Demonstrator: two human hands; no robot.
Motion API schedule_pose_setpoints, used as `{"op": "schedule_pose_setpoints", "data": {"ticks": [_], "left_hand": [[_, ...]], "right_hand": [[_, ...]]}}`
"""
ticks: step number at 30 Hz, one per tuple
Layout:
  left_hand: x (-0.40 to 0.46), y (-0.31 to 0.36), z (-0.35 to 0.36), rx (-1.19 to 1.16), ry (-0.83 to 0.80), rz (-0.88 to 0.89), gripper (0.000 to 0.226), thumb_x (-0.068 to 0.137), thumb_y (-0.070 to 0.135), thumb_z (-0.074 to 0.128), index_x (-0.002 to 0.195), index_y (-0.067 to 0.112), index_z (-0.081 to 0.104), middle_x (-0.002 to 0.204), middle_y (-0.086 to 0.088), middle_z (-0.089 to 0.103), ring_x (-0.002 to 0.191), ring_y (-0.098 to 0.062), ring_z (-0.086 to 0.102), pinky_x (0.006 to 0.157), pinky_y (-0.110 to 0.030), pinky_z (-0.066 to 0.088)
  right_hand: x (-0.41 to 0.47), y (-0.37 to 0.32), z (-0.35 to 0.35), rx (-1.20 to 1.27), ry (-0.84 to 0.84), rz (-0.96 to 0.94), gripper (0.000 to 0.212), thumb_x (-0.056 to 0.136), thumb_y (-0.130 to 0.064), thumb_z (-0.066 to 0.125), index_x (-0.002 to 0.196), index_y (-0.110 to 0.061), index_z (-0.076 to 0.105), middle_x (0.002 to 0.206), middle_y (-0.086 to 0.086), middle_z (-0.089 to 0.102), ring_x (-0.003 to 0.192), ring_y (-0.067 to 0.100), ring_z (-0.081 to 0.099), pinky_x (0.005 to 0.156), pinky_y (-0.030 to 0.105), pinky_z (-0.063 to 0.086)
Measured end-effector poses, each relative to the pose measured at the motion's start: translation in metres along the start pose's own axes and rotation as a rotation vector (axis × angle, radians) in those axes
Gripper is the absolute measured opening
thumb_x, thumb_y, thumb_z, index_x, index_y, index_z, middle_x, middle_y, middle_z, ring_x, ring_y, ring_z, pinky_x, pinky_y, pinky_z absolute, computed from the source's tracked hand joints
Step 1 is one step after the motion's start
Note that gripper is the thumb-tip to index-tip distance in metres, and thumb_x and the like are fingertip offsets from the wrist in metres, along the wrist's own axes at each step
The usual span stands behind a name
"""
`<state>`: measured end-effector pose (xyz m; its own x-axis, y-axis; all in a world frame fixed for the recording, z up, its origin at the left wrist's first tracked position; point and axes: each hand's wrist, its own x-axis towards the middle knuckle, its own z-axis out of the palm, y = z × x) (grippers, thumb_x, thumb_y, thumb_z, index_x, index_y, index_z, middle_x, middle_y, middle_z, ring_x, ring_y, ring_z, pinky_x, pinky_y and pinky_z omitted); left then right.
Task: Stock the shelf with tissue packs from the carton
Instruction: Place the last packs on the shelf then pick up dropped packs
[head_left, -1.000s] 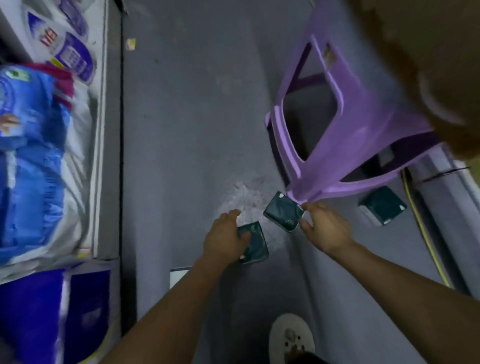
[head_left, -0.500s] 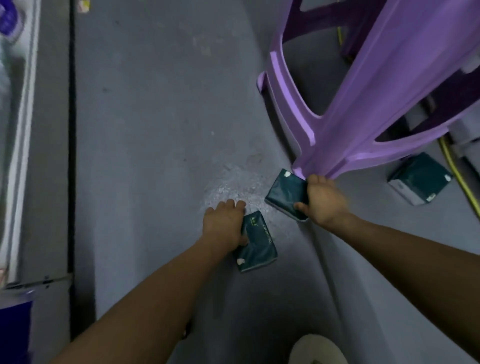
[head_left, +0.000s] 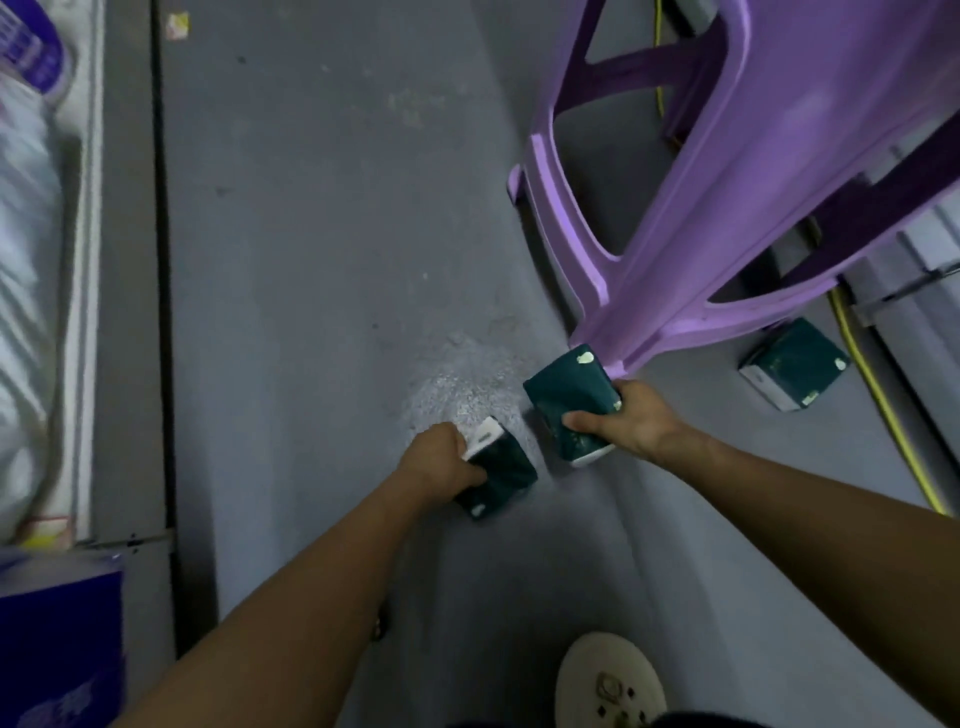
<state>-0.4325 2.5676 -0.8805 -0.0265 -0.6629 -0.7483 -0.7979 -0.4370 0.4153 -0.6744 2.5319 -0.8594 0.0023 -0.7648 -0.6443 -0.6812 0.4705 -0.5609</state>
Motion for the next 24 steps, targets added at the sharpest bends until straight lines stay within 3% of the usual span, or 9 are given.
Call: {"op": "schedule_pose_setpoints", "data": {"ticks": [3, 6, 10, 12, 14, 16, 18, 20, 24], "left_hand": [[-0.056, 0.008, -0.029, -0.322, 0.021, -0.051, 0.045, 0.081, 0.011, 0.076, 0.108, 0.013, 0.04, 0.103, -0.007, 0.055, 0.091, -0.022, 0.058, 0.068, -0.03, 0.051], [-0.118, 0.023, -0.062, -0.526, 0.022, -0.08, 0.036, 0.083, 0.005, 0.075, 0.115, 0.005, 0.058, 0.11, -0.015, 0.067, 0.096, -0.03, 0.067, 0.083, -0.041, 0.059], [-0.217, 0.062, -0.115, -0.726, 0.093, -0.087, 0.02, 0.088, 0.027, 0.074, 0.096, 0.009, 0.07, 0.088, -0.007, 0.074, 0.074, -0.017, 0.068, 0.063, -0.023, 0.058], [-0.264, 0.084, -0.142, -0.79, 0.156, -0.121, 0.03, 0.088, 0.039, 0.072, 0.087, 0.009, 0.069, 0.085, -0.01, 0.074, 0.073, -0.017, 0.069, 0.062, -0.025, 0.059], [-0.311, 0.11, -0.172, -0.878, 0.202, -0.132, 0.033, 0.09, 0.04, 0.069, 0.085, 0.007, 0.069, 0.081, -0.01, 0.072, 0.065, -0.013, 0.068, 0.051, -0.021, 0.054], [-0.354, 0.138, -0.198, -0.902, 0.201, -0.09, 0.034, 0.091, 0.043, 0.067, 0.09, 0.009, 0.072, 0.087, -0.011, 0.075, 0.069, -0.015, 0.07, 0.056, -0.025, 0.057], [-0.397, 0.169, -0.223, -0.89, 0.211, -0.016, 0.03, 0.093, 0.045, 0.063, 0.09, 0.017, 0.072, 0.088, -0.007, 0.076, 0.074, -0.017, 0.071, 0.06, -0.029, 0.058], [-0.434, 0.199, -0.245, -0.889, 0.229, 0.068, 0.028, 0.094, 0.045, 0.061, 0.088, 0.02, 0.071, 0.086, -0.005, 0.075, 0.073, -0.015, 0.07, 0.055, -0.026, 0.054], [-0.497, 0.26, -0.283, -0.863, 0.279, 0.258, 0.035, 0.089, 0.047, 0.066, 0.101, 0.013, 0.068, 0.095, -0.011, 0.073, 0.074, -0.014, 0.068, 0.054, -0.026, 0.053]], "right_hand": [[-0.059, -0.038, -0.016, 0.212, -0.044, 0.005, 0.046, 0.078, -0.02, 0.081, 0.118, -0.013, 0.06, 0.105, -0.001, 0.066, 0.079, 0.001, 0.061, 0.061, 0.006, 0.048], [-0.12, -0.081, -0.032, 0.4, -0.038, -0.015, 0.036, 0.083, -0.02, 0.076, 0.116, -0.009, 0.063, 0.11, 0.005, 0.07, 0.073, -0.003, 0.065, 0.06, 0.004, 0.047], [-0.203, -0.149, -0.066, 0.607, 0.003, 0.021, 0.014, 0.098, -0.025, 0.056, 0.1, -0.012, 0.062, 0.083, -0.001, 0.066, 0.048, -0.011, 0.058, 0.046, 0.004, 0.041], [-0.243, -0.179, -0.086, 0.658, 0.023, 0.021, 0.02, 0.096, -0.024, 0.061, 0.101, -0.006, 0.067, 0.081, -0.001, 0.069, 0.056, -0.002, 0.065, 0.052, 0.009, 0.047], [-0.28, -0.21, -0.109, 0.692, 0.052, 0.028, 0.02, 0.092, -0.025, 0.065, 0.101, -0.008, 0.069, 0.086, 0.002, 0.073, 0.067, 0.008, 0.068, 0.061, 0.016, 0.051], [-0.317, -0.239, -0.137, 0.789, 0.083, 0.03, 0.011, 0.091, -0.02, 0.064, 0.094, -0.011, 0.069, 0.085, 0.004, 0.073, 0.068, 0.011, 0.068, 0.062, 0.019, 0.053], [-0.353, -0.266, -0.167, 0.914, 0.103, 0.041, 0.006, 0.088, -0.014, 0.063, 0.091, -0.009, 0.067, 0.084, 0.008, 0.073, 0.074, 0.019, 0.069, 0.074, 0.03, 0.056], [-0.387, -0.29, -0.2, 1.043, 0.099, 0.033, 0.011, 0.087, -0.007, 0.061, 0.097, -0.006, 0.065, 0.087, 0.009, 0.073, 0.081, 0.025, 0.069, 0.083, 0.04, 0.055], [-0.445, -0.328, -0.26, 1.198, 0.16, -0.077, 0.031, 0.085, 0.007, 0.06, 0.115, 0.001, 0.058, 0.102, 0.016, 0.072, 0.078, 0.024, 0.071, 0.082, 0.048, 0.056]]}}
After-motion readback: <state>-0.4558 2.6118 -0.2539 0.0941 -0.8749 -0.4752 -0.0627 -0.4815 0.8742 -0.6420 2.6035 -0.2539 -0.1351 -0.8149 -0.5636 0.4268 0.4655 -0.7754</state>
